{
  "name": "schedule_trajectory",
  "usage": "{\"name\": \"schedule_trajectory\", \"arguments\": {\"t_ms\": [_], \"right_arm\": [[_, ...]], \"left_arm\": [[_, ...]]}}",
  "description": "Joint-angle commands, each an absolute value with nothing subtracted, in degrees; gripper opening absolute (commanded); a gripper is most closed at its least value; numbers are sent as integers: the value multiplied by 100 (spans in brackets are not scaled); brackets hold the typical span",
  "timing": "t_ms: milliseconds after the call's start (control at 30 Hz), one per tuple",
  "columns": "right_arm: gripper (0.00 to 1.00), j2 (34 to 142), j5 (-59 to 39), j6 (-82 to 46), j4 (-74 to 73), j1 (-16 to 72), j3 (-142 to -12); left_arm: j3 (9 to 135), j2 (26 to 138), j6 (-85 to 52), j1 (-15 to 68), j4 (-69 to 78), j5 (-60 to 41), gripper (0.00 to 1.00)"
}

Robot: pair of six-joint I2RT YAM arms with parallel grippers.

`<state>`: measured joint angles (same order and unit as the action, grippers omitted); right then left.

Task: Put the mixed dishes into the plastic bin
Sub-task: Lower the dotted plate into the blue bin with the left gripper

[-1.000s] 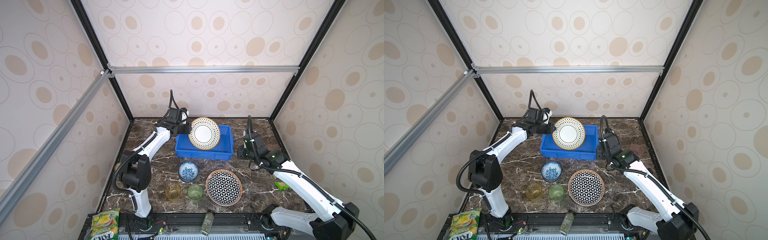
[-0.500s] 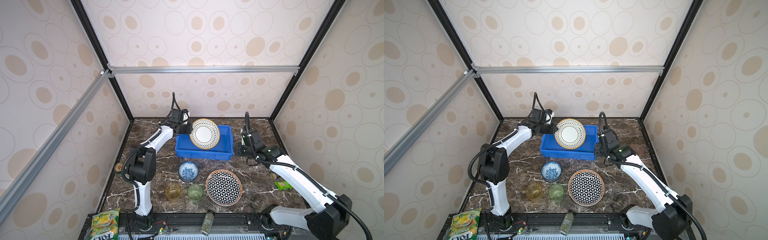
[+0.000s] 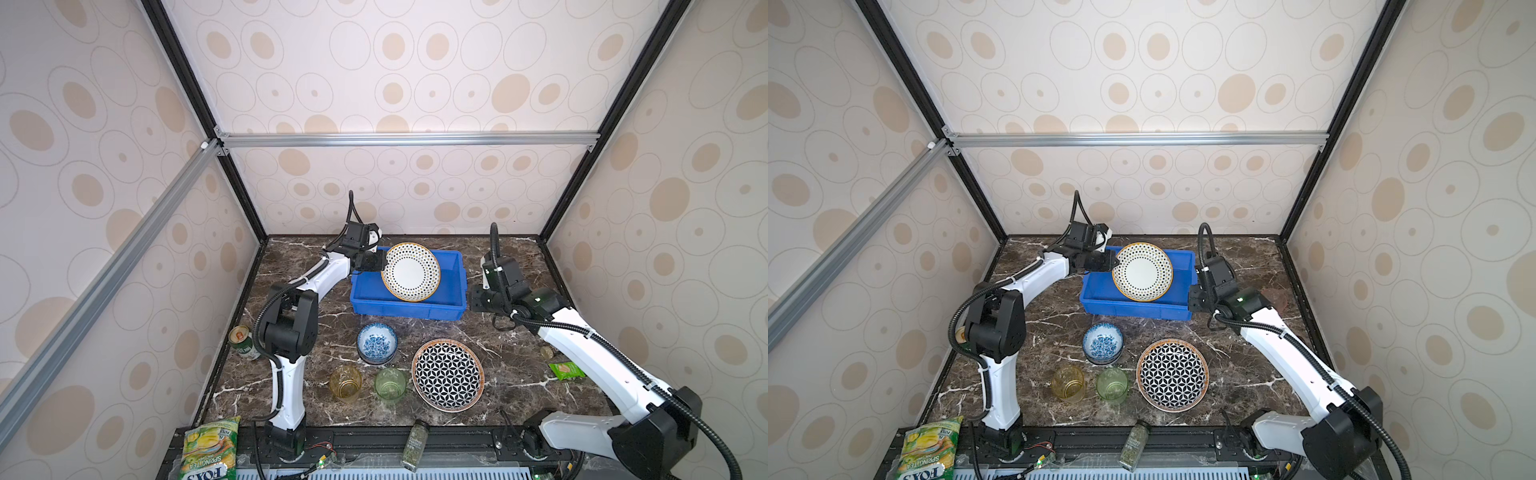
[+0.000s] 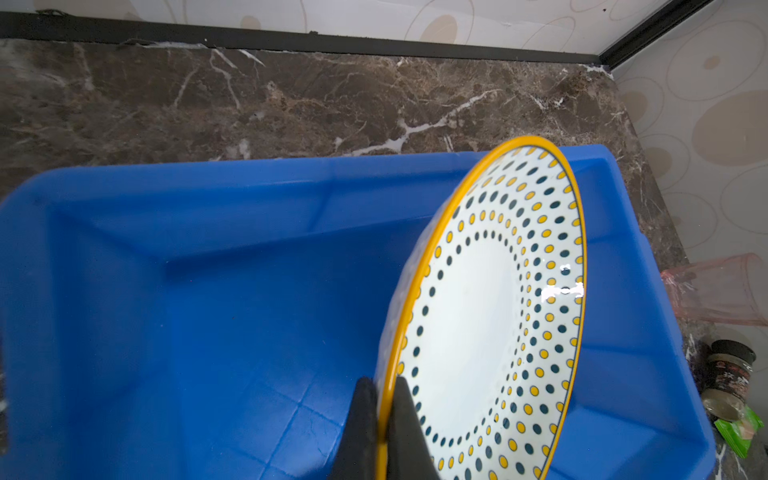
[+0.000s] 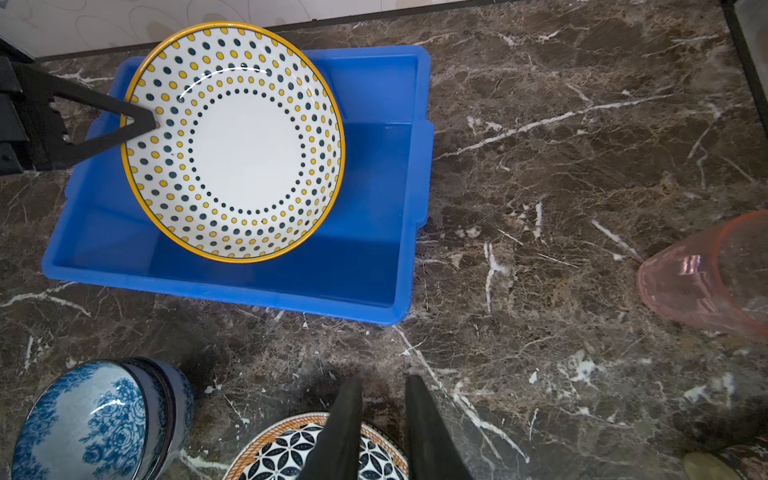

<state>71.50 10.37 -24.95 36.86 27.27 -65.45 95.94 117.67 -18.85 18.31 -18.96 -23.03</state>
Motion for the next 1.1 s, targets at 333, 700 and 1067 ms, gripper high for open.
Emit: {"name": "schedule_trajectory", "arguments": {"t_ms": [333,700,1067], "right_arm": [[24,7321,839,-2452,3665,2672,-6605],[24,7313,740,-2476,3691,2672,-6588],[25,7234,721,-2505,3711,2672,-6474]], "left_arm": [[9662,11724,-1934,1784,-1639,-2450,0],[9479,11794,-1928,1784,-1705,-2244,0],[9343,11962,-1973,1785,-1843,-1953,0]]}}
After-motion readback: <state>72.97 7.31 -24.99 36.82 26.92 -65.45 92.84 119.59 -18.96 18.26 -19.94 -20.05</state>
